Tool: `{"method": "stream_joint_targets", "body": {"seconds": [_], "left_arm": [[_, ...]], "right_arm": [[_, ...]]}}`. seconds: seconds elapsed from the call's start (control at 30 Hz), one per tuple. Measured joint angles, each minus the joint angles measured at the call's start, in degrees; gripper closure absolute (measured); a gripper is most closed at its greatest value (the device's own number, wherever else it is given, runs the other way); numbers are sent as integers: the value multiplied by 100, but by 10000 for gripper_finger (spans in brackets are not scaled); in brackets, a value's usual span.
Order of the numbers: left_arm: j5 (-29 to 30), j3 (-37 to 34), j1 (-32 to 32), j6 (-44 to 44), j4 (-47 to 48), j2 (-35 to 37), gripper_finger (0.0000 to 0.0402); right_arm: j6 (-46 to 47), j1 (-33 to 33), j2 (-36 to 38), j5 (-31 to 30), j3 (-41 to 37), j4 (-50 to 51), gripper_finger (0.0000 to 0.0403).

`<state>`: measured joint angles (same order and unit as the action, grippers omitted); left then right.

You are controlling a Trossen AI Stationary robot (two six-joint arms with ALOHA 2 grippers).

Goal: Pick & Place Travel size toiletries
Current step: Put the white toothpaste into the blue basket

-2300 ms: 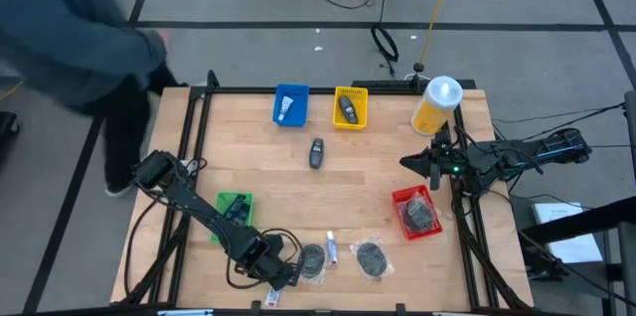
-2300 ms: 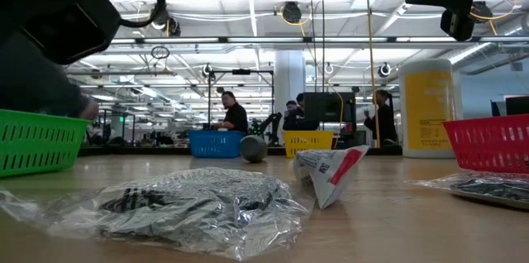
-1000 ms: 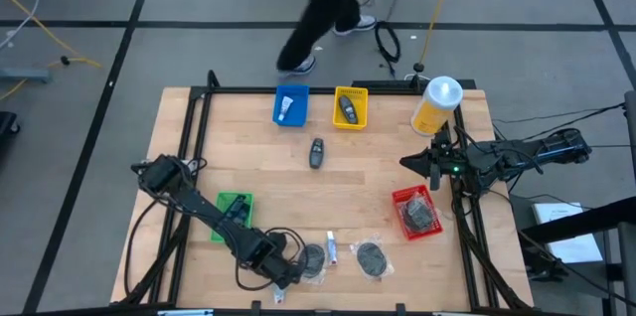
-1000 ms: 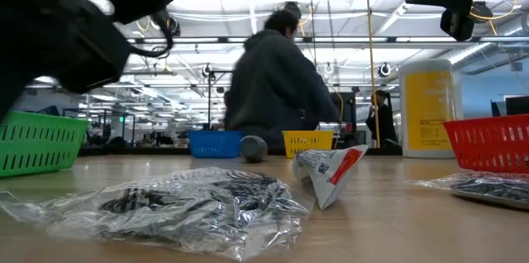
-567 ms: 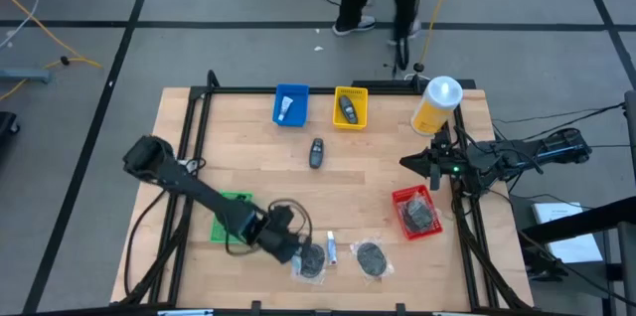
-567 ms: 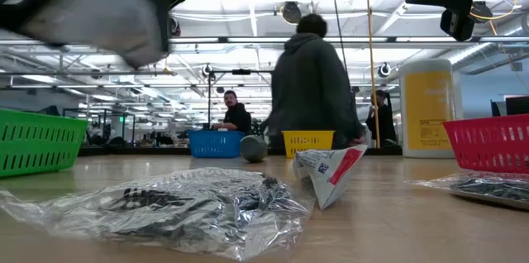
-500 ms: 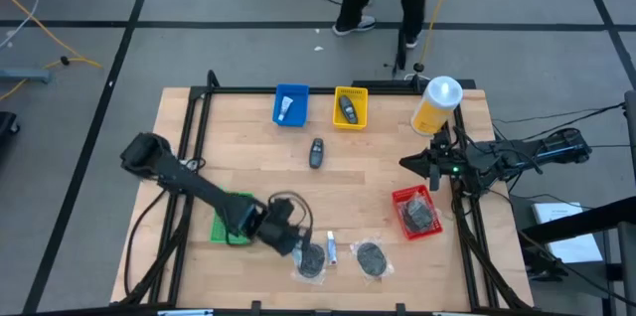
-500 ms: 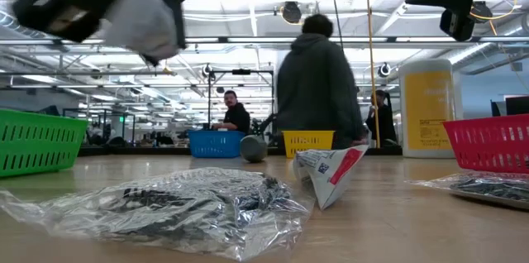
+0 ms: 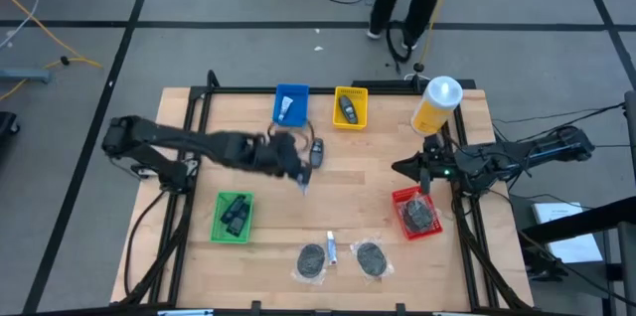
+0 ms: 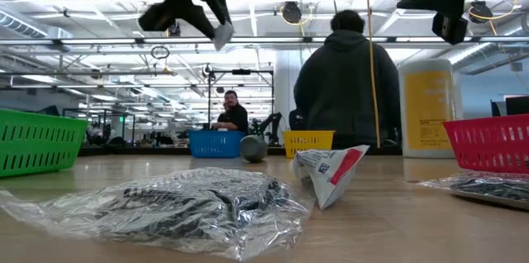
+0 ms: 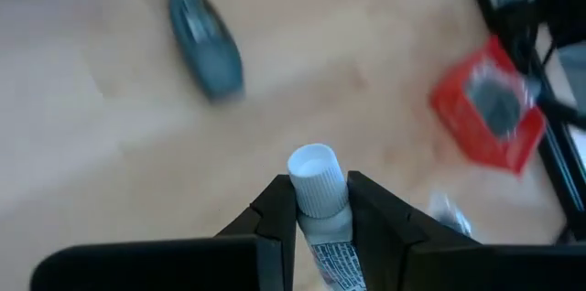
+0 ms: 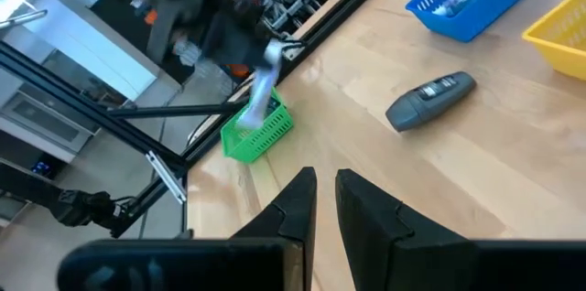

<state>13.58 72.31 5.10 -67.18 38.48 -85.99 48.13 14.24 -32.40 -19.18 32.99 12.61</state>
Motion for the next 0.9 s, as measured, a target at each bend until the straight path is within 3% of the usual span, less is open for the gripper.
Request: {"method": "stream_joint_targets", "body": {"seconds": [0.57, 0.9], "left_arm": [[3, -2, -2935, 2870, -210, 209, 326], [378, -2, -4000, 3911, -579, 87, 325]], "right_arm": [[-77, -4, -1324, -200, 4, -1669, 365], [-42, -4, -2064, -638, 2, -2614, 365]]}}
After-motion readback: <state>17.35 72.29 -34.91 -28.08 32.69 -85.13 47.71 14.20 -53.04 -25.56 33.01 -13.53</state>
